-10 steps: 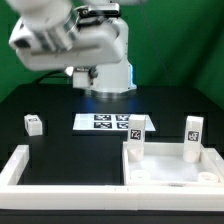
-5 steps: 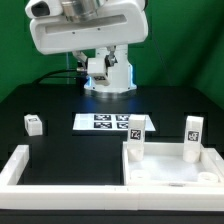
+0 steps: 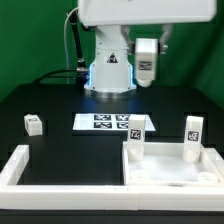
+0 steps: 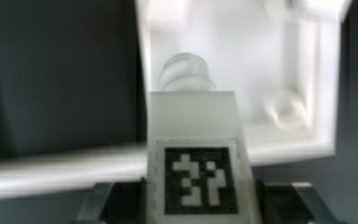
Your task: Assemble square table
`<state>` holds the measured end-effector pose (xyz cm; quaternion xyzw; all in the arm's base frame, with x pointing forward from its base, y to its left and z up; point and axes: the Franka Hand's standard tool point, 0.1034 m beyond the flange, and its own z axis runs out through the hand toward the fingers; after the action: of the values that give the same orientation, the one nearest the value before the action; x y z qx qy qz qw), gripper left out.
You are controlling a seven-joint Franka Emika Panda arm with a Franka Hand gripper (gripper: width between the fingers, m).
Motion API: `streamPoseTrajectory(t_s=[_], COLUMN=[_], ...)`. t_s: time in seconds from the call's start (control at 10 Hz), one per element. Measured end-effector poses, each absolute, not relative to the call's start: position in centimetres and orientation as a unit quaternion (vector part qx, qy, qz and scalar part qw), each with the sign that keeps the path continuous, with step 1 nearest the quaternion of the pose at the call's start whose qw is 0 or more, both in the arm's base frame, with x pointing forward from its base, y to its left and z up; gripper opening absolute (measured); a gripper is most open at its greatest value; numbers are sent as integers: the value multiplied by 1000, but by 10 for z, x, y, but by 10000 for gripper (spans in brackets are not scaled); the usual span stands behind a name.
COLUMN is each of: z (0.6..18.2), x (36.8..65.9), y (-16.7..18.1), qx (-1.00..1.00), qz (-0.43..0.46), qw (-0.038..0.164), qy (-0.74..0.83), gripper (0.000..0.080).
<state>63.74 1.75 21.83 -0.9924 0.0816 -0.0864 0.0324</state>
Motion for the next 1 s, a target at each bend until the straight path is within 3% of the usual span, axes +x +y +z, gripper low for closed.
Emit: streamPoseTrajectory(t_s=[0.4,0.5,0.6,0.7,1.0], z=[212,204,177,161,157], x=[638,637,641,651,658], y=[18,35,79,95,99], qx=[-974,-957,-940,-936,-928], qz=[-210,-271,-318,-332,-356], qw=[24,29,47,42,27], qy=[78,94,112,108,106], gripper=[291,291,291,291,291])
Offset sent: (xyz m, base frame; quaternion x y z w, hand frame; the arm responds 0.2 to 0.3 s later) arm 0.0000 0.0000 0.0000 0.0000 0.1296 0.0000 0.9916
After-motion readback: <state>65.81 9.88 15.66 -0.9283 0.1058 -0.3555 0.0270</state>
